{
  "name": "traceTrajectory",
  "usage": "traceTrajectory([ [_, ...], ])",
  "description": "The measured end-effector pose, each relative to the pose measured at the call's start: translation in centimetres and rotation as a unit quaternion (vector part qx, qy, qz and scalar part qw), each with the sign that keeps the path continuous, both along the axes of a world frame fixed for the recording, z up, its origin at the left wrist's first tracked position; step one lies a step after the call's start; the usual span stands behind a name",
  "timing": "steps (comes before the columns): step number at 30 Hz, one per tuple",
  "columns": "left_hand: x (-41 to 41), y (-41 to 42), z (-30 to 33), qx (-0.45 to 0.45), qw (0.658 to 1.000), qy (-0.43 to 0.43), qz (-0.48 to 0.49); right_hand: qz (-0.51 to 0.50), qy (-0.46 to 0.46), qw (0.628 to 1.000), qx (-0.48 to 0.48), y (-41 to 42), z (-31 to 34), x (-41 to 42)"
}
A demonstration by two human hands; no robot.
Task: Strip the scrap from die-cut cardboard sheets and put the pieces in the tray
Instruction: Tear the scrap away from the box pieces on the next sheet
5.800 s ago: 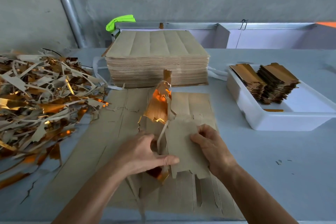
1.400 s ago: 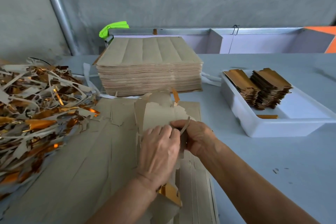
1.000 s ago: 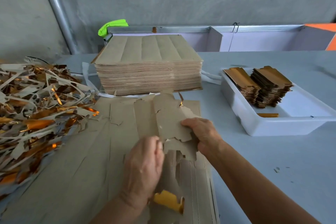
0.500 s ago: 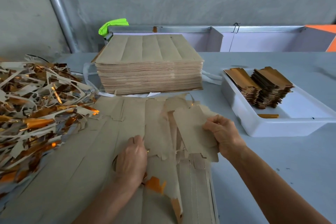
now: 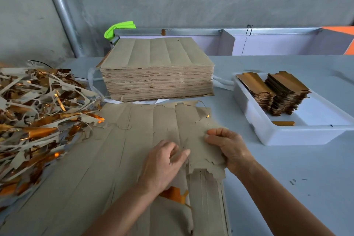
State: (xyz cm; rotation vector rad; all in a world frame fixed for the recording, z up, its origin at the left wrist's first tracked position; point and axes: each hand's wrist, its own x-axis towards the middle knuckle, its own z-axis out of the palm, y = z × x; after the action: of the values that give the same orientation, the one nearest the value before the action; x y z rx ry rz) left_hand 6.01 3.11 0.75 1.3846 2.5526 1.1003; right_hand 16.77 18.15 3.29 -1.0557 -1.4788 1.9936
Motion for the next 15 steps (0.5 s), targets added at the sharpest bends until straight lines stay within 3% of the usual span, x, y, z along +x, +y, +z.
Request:
traceTrajectory([
  [3,0.1,0.6,-0.7,-0.046,0.999,0.002,-0.024,-0.011,0.007,1.000,-0.002,-0.8,-0.8,0.3],
  [6,-0.9,0.6,-0.9,-0.103,0.994,0.018,0.019,-0.038,-0.020,0.999,-0.009,-0.6,-1.2,1.3],
  [10,-2.4,1.5,0.1,-0.125,0.978,0.124,0.115,-0.084,-0.045,0.995,0.006,0.7,-1.4,3.0],
  [15,-3.2,5.7,1.3,-0.144,0.958,0.222,0.106,-0.096,-0.054,0.994,-0.027,0.8,-1.8,3.3],
])
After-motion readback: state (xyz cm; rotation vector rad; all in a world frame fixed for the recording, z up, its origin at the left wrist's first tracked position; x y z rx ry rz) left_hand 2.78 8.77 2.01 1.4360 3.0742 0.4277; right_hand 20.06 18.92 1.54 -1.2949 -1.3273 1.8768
